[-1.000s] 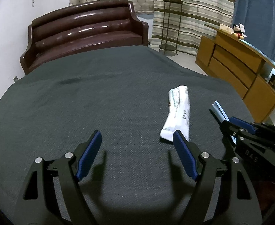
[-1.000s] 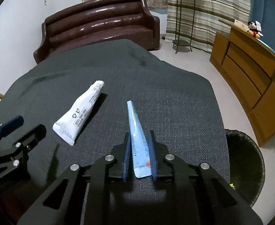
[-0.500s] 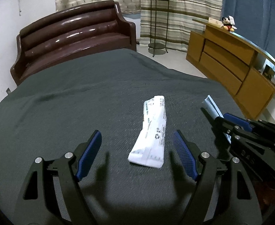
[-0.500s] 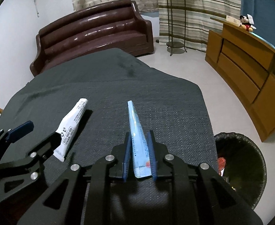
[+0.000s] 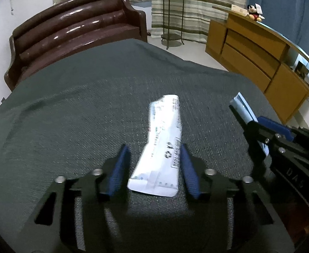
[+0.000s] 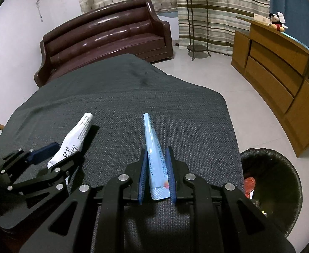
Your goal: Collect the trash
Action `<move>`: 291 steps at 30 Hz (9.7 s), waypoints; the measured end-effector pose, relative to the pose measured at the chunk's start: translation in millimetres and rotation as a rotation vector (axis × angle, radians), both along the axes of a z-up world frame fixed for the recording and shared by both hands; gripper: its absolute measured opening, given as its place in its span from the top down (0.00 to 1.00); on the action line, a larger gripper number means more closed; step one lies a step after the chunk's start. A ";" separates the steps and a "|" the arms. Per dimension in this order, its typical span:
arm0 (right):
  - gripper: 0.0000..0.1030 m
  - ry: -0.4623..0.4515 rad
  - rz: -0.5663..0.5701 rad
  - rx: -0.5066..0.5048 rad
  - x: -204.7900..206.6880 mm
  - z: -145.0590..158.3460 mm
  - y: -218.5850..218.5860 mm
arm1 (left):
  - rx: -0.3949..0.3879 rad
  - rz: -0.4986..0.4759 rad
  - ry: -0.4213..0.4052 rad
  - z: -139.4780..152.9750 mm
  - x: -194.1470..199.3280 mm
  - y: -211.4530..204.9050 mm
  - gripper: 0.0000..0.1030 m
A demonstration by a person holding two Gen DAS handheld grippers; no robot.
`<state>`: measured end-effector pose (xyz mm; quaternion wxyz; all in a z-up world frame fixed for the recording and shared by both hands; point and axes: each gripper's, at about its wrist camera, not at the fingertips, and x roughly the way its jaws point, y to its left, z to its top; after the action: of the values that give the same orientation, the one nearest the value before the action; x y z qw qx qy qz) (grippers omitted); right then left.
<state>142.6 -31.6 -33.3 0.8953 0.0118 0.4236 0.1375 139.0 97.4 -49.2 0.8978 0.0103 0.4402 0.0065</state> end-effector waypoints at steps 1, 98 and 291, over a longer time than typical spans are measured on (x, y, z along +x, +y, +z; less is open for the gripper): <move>0.82 0.000 -0.001 -0.001 -0.1 -0.2 0.4 | -0.001 -0.004 -0.004 0.8 -1.2 -0.8 0.64; 0.82 -0.100 -0.423 -0.084 -67.5 -6.4 -188.8 | 0.038 -0.311 -0.097 1.1 -28.5 -227.3 0.66; 0.18 -0.317 -0.459 -0.123 -172.7 67.0 -141.6 | -0.059 -0.233 -0.331 77.5 -150.9 -135.4 0.11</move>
<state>-30.1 -173.2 33.7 0.9570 0.0316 0.2724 -0.0945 -12.0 -38.0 28.3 0.9525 0.0336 0.2825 -0.1088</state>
